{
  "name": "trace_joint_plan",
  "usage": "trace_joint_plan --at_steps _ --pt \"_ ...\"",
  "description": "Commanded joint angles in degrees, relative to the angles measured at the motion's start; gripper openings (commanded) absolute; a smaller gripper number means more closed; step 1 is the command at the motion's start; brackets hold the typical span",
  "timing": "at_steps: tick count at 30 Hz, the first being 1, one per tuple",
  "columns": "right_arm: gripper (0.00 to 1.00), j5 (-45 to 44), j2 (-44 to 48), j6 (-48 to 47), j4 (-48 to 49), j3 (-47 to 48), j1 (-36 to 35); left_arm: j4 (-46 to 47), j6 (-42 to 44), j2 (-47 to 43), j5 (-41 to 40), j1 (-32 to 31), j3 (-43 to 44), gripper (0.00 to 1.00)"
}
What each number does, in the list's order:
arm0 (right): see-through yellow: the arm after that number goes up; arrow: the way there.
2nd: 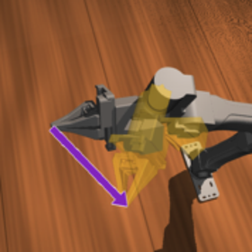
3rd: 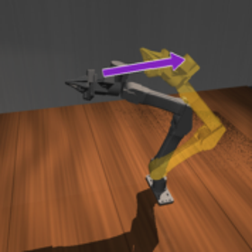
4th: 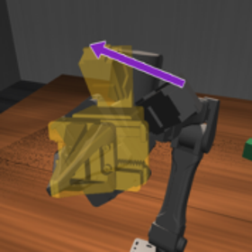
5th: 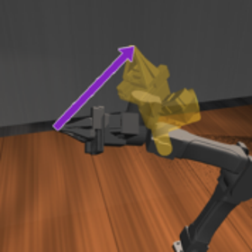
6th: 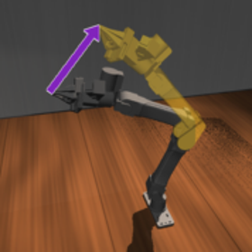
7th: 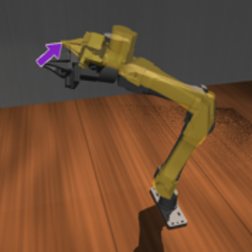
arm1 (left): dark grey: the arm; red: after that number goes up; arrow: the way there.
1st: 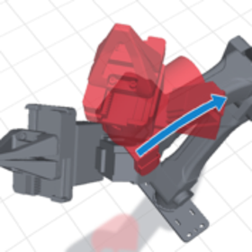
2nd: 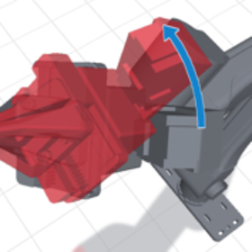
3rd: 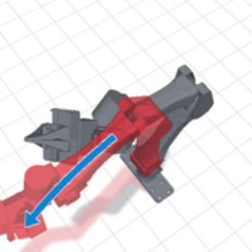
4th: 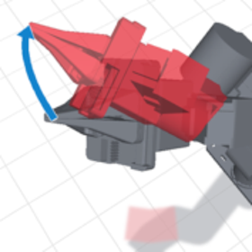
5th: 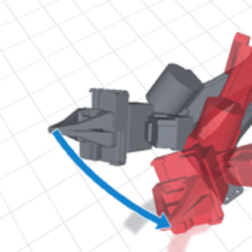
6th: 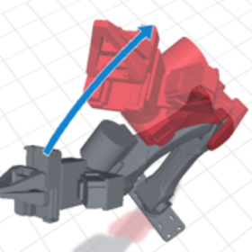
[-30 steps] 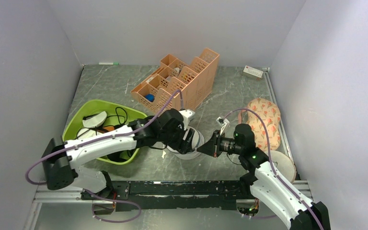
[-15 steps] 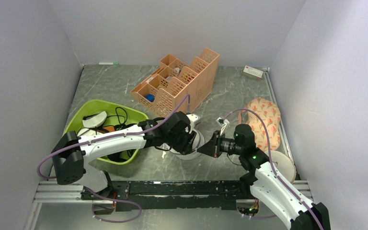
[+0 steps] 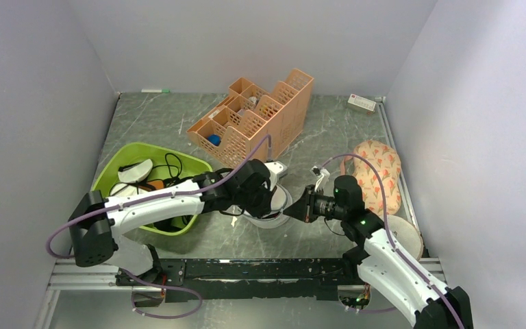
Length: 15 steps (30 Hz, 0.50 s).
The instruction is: Unzip the laundry bag and remove the bra
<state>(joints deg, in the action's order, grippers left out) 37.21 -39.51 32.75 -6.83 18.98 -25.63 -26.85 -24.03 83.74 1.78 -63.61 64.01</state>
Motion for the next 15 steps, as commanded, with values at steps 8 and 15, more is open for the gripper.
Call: trace_joint_plan --at_steps 8,15 --pt "0.0 -16.0 -6.3 -1.1 -3.2 6.8 1.0 -1.2 2.1 -6.1 -2.3 -2.6 -0.4 0.07" --pt "0.0 -12.3 -12.4 -4.6 0.2 9.1 7.4 -2.1 0.5 -7.7 -4.4 -3.3 -1.6 0.07"
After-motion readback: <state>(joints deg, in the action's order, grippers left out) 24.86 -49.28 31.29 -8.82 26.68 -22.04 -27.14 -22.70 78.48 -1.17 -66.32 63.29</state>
